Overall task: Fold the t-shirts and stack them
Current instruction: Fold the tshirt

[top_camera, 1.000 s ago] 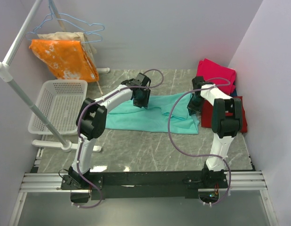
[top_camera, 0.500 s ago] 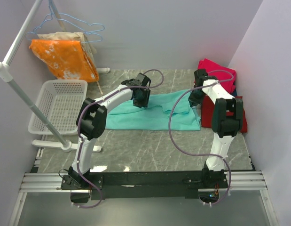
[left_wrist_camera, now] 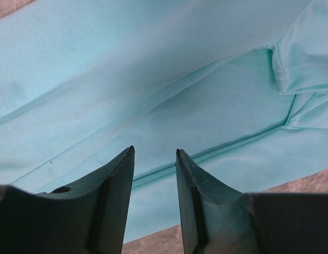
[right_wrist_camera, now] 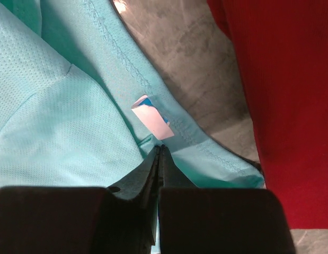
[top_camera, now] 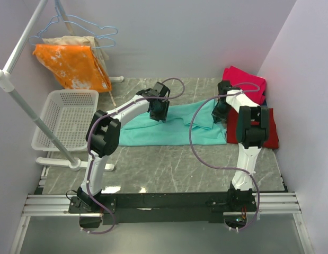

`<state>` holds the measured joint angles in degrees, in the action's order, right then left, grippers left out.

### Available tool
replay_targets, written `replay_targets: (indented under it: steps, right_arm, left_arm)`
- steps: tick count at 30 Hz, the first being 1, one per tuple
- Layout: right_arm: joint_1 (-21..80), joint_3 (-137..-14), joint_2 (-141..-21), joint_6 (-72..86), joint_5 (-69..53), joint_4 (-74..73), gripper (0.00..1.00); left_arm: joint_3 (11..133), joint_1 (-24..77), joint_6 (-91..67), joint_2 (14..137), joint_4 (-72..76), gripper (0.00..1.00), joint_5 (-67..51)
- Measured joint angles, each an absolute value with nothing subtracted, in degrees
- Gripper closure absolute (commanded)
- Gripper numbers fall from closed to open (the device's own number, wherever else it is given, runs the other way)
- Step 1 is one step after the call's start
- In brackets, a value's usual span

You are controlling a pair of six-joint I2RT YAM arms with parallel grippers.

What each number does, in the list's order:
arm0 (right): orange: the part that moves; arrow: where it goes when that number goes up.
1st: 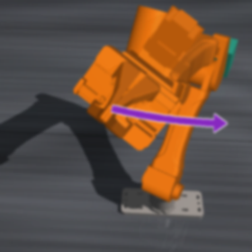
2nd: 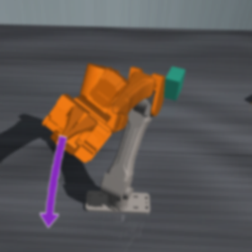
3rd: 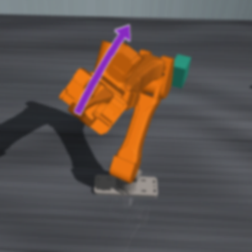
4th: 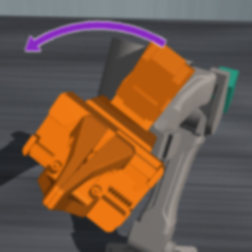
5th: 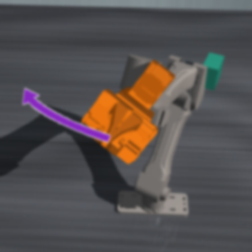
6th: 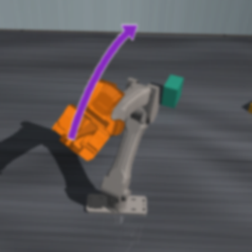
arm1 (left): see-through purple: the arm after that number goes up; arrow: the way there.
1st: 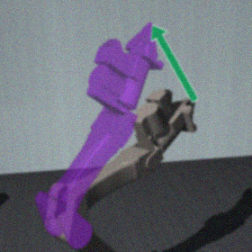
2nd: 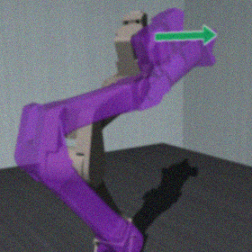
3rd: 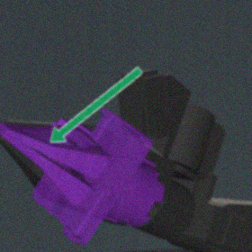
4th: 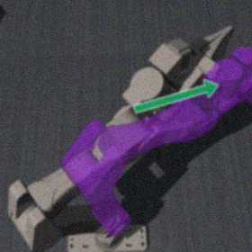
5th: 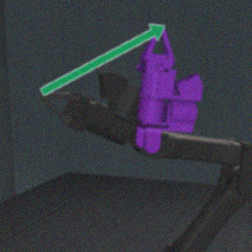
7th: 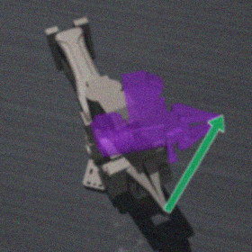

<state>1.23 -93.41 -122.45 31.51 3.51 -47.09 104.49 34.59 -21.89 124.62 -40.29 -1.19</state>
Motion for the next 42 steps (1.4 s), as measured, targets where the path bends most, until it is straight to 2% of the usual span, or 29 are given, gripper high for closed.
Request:
replay_targets:
  steps: [17,27,31,32,42]
  right_arm:
    - [1.23,-92.68,-118.8,32.12,-0.43,-40.07,1.0]
    - [1.13,-100.27,-126.96,32.64,1.69,-43.81,1.0]
    - [0.91,-102.35,-127.02,33.26,2.17,-45.95,0.69]
    - [0.86,-102.65,-127.02,33.45,2.28,-46.13,0.67]
    - [0.89,-96.47,-120.05,33.85,2.96,-43.66,0.66]
  left_arm:
    - [104.49,34.72,-21.87,124.62,-41.1,0.58,-0.38]
    - [104.49,34.87,-22.22,124.62,-41.76,0.55,4.14]
    - [104.49,34.63,-23.94,124.64,-43.2,0.56,8.1]
    - [104.49,34.52,-24.64,124.66,-43.72,0.57,9.04]
    - [99.79,27.92,-31.77,124.73,-46.57,0.56,13.82]
